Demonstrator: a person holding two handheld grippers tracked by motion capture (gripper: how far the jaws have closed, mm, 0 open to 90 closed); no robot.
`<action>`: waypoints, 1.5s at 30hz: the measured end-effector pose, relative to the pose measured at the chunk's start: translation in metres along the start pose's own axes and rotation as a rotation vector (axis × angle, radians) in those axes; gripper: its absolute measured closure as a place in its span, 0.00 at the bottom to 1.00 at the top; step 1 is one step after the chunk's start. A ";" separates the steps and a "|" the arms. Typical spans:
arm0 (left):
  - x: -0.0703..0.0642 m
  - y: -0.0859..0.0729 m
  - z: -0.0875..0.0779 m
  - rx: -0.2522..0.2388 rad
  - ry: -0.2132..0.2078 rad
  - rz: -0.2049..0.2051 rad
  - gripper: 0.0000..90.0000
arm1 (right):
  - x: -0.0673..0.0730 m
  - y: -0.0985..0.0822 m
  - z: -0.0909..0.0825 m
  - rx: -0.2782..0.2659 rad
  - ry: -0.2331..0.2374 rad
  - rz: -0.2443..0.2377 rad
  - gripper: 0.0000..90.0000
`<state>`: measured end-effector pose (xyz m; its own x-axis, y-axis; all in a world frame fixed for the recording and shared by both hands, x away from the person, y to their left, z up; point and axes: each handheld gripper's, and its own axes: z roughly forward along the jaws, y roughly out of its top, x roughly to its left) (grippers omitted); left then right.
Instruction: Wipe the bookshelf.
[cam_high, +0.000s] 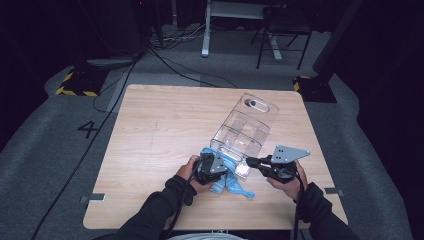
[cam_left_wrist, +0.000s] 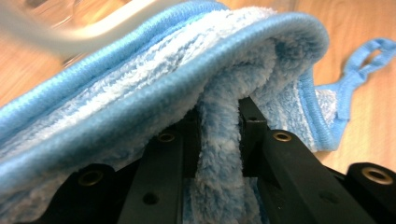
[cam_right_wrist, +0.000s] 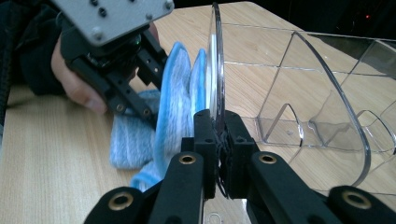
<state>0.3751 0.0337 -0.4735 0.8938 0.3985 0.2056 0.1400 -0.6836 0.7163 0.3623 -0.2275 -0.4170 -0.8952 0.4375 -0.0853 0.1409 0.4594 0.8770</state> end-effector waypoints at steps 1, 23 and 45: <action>0.000 0.000 0.000 0.000 0.000 0.000 0.84 | 0.000 0.000 0.000 0.001 0.002 0.001 0.96; 0.025 0.013 -0.063 -0.247 0.134 -0.143 0.85 | -0.002 -0.001 0.001 -0.001 0.005 0.007 0.96; -0.028 0.029 -0.002 -0.184 -0.008 -0.027 0.85 | -0.002 -0.003 0.001 -0.002 -0.012 0.018 0.96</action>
<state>0.3531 0.0032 -0.4572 0.8943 0.4097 0.1800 0.0843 -0.5493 0.8314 0.3641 -0.2292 -0.4193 -0.8872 0.4552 -0.0748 0.1565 0.4496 0.8794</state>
